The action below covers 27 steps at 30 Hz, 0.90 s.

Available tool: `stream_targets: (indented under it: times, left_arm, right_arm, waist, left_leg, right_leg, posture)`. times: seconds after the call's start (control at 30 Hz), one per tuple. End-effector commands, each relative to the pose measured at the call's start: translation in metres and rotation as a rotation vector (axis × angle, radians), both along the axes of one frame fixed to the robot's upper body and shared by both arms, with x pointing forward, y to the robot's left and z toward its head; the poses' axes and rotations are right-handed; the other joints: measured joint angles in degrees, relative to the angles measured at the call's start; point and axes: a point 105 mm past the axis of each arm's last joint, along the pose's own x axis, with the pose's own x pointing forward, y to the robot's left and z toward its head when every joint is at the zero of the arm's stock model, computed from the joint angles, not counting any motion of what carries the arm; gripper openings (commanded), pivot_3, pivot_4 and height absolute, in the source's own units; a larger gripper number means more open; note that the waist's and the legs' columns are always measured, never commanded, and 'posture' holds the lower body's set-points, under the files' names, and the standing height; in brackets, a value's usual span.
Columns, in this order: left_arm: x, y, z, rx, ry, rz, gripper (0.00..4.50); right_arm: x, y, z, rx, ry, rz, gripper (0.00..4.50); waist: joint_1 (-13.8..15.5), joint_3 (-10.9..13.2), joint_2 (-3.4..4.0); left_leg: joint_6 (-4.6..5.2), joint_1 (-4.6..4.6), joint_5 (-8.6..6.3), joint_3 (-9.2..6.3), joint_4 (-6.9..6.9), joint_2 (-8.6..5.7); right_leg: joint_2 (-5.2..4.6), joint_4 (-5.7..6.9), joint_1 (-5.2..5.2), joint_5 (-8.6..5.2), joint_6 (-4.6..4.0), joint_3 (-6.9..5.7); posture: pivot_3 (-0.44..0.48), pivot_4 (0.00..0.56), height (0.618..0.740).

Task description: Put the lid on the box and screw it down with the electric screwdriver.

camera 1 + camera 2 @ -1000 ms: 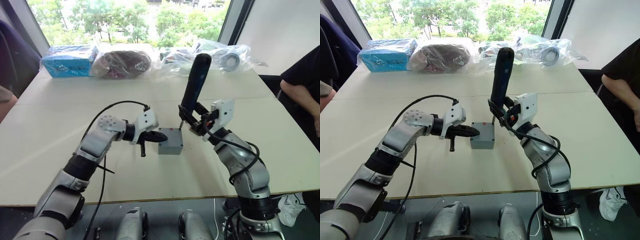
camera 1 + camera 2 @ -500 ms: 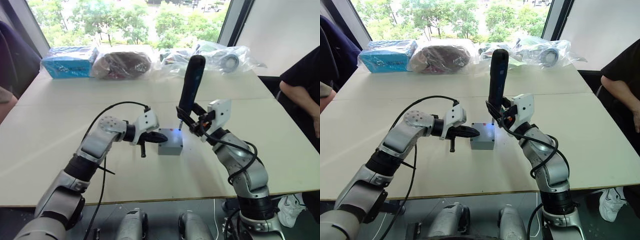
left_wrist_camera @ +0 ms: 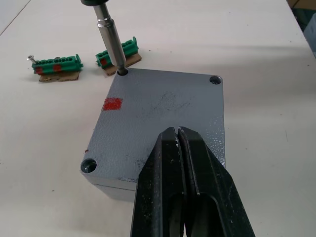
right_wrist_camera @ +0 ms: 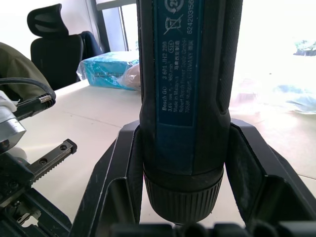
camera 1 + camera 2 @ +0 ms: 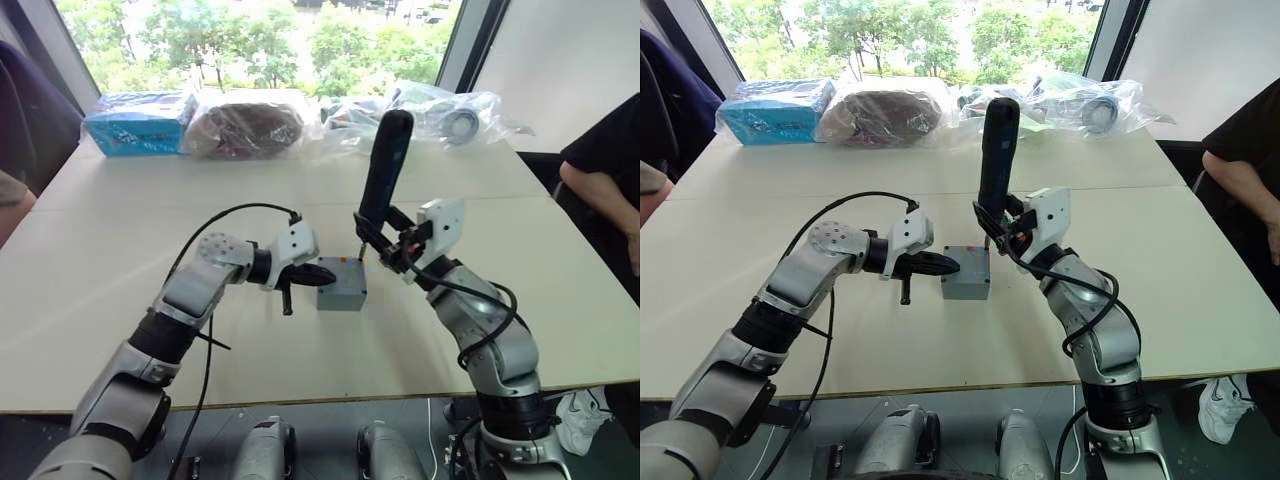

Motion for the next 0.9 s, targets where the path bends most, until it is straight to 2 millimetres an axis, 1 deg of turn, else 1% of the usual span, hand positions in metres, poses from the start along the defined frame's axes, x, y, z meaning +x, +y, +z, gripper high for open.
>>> stream_targets:
  times: [0.03,0.13,0.17,0.3,0.33,0.4,0.47,0.53,0.57,0.6,0.67,0.7,0.77,0.8,0.9]
  left_arm:
    - [-0.003,0.000,-0.005,0.007,0.021,0.000,0.00]
    - [-0.001,0.002,-0.004,-0.017,0.036,0.021,0.00]
    - [-0.001,0.002,-0.003,-0.020,0.038,0.025,0.00]
    - [0.003,0.003,0.000,-0.084,0.095,0.077,0.00]
    - [0.003,0.003,0.002,-0.098,0.104,0.086,0.00]
    - [0.004,0.003,0.005,-0.115,0.106,0.104,0.00]
    - [0.003,0.002,0.006,-0.128,0.113,0.111,0.00]
    - [0.007,0.003,0.014,-0.180,0.109,0.150,0.00]
    - [0.010,0.003,0.020,-0.208,0.082,0.174,0.00]
    - [0.012,0.005,0.031,-0.246,0.050,0.183,0.00]
    - [0.010,0.010,0.052,-0.321,0.013,0.172,0.00]
    - [0.009,0.013,0.058,-0.317,-0.025,0.166,0.00]
    - [0.001,0.018,0.063,-0.282,-0.044,0.133,0.00]
    - [-0.008,0.019,0.063,-0.250,-0.024,0.086,0.00]
    - [-0.032,0.019,0.065,-0.214,0.035,-0.043,0.00]
  right_arm:
    - [0.001,-0.009,0.008,-0.069,0.013,-0.002,1.77]
    - [0.002,-0.020,0.041,-0.078,-0.048,-0.027,1.77]
    - [0.003,-0.022,0.047,-0.078,-0.051,-0.035,1.77]
    - [0.004,-0.034,0.095,-0.019,-0.048,-0.040,1.77]
    - [0.004,-0.037,0.104,-0.002,-0.046,-0.044,1.77]
    - [0.007,-0.043,0.120,0.041,-0.034,-0.059,1.77]
    - [0.008,-0.047,0.131,0.088,-0.024,-0.067,1.77]
    - [0.013,-0.058,0.140,0.140,0.007,-0.094,1.77]
    - [0.016,-0.066,0.140,0.141,0.035,-0.124,1.77]
    - [0.020,-0.078,0.135,0.112,0.078,-0.170,1.77]
    - [0.023,-0.101,0.118,0.035,0.190,-0.243,1.77]
    - [0.023,-0.110,0.108,0.004,0.256,-0.270,1.77]
    - [0.020,-0.121,0.087,-0.038,0.409,-0.286,1.77]
    - [0.017,-0.125,0.072,-0.064,0.508,-0.286,1.77]
    - [0.008,-0.136,0.039,-0.109,0.716,-0.261,1.77]
  waist:
    - [0.06,0.04,0.06]
    - [0.20,0.08,0.07]
    - [0.23,0.11,0.08]
    - [0.25,0.40,0.25]
    - [0.19,0.47,0.26]
    - [0.10,0.51,0.27]
    - [0.01,0.51,0.27]
    - [-0.15,0.53,0.30]
    - [-0.15,0.53,0.29]
    - [-0.15,0.54,0.29]
    - [0.18,0.67,0.24]
    - [0.20,0.70,0.24]
    - [0.04,0.70,0.24]
    - [0.00,0.71,0.25]
    - [-0.21,0.75,0.32]
  left_leg:
    - [0.00,-0.03,0.00,0.01,0.00,-0.02]
    - [0.01,-0.32,0.00,0.01,0.01,-0.09]
    - [0.01,-0.40,0.01,0.01,0.01,-0.10]
    - [0.02,-0.53,0.01,0.02,0.04,-0.16]
    - [0.02,-0.59,0.01,0.03,0.05,-0.17]
    - [0.03,-0.64,0.01,0.03,0.05,-0.16]
    - [0.05,-0.64,0.00,0.02,-0.01,-0.12]
    - [0.06,-0.64,-0.01,0.02,-0.07,-0.10]
    - [0.06,-0.64,-0.01,0.03,-0.07,-0.10]
    - [0.06,-0.64,0.00,0.03,-0.07,-0.11]
    - [0.07,-0.69,0.00,0.04,-0.06,-0.13]
    - [0.07,-0.79,0.00,0.03,-0.02,-0.15]
    - [0.08,-1.13,0.00,0.05,0.07,-0.17]
    - [0.08,-1.35,0.01,0.09,0.10,-0.17]
    - [0.11,-1.42,-0.01,0.16,0.07,-0.16]
  right_leg:
    - [-0.06,-0.01,0.00,0.00,0.00,-0.01]
    - [-0.17,-0.01,-0.16,0.01,-0.01,-0.06]
    - [-0.18,-0.01,-0.22,0.01,0.00,-0.06]
    - [-0.24,-0.02,-0.31,0.04,-0.01,-0.06]
    - [-0.26,-0.02,-0.35,0.04,-0.01,-0.06]
    - [-0.25,-0.01,-0.43,0.05,0.00,-0.07]
    - [-0.21,0.00,-0.45,0.05,0.01,-0.09]
    - [-0.18,0.00,-0.47,0.05,0.01,-0.12]
    - [-0.18,0.01,-0.48,0.06,0.02,-0.12]
    - [-0.18,0.01,-0.48,0.06,0.03,-0.12]
    - [-0.20,0.00,-0.48,0.06,0.03,-0.12]
    - [-0.20,-0.01,-0.53,0.06,0.02,-0.13]
    - [-0.23,-0.02,-0.83,0.07,0.01,-0.12]
    - [-0.23,0.00,-1.09,0.09,0.01,-0.09]
    - [-0.20,0.02,-1.20,0.16,0.11,-0.07]
  posture:
    - [0.000,0.150,0.740]
    - [0.000,0.150,0.740]
    - [0.000,0.150,0.740]
    - [0.000,0.150,0.740]
    - [0.000,0.150,0.740]
    - [0.000,0.150,0.740]
    - [0.000,0.150,0.740]
    - [0.000,0.150,0.740]
    - [0.000,0.150,0.740]
    - [0.000,0.150,0.740]
    - [0.000,0.150,0.740]
    - [0.000,0.150,0.740]
    - [0.000,0.150,0.740]
    - [0.000,0.150,0.740]
    - [0.000,0.150,0.740]
